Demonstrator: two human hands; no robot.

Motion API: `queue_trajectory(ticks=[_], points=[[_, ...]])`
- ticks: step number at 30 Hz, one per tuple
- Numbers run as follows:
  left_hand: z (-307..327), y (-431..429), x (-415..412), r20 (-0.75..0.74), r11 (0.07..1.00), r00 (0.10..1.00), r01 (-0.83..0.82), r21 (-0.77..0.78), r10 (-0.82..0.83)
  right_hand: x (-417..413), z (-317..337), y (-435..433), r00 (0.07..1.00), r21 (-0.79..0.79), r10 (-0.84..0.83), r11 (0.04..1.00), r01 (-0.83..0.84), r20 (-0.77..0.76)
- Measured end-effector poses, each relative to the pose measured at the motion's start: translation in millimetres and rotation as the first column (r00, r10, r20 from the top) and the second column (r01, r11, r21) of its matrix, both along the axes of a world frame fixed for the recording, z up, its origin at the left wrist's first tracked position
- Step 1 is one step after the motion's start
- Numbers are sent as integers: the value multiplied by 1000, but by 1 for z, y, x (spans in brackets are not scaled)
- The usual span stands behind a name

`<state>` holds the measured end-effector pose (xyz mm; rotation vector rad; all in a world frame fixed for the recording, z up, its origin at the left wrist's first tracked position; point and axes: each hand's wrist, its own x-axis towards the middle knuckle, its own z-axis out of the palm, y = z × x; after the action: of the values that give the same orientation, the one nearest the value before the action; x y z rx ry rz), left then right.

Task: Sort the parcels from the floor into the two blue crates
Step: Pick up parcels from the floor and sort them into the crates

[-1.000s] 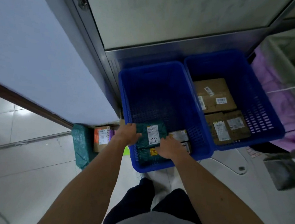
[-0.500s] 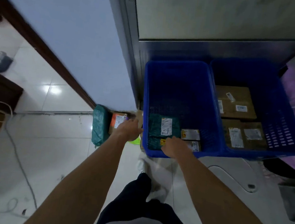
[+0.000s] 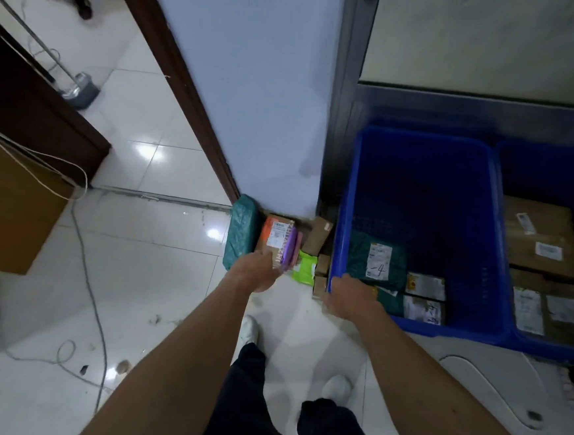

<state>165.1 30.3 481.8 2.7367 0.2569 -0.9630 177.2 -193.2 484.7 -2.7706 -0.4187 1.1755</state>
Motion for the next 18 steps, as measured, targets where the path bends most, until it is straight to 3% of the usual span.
queue_trajectory(ticks=[5,12,18], points=[[-38,49,1,-77,997,996,50,-51,-54,2,-30,49,983,-20,-170,985,170,-64],[-106,119,12,-152,989,985,65,-133,-85,13,-91,118,933,-39,-285,958,283,-218],[-174,148,21,-223,984,975,-26,-177,-14,24,-163,157,923,-81,-238,971,225,-302]])
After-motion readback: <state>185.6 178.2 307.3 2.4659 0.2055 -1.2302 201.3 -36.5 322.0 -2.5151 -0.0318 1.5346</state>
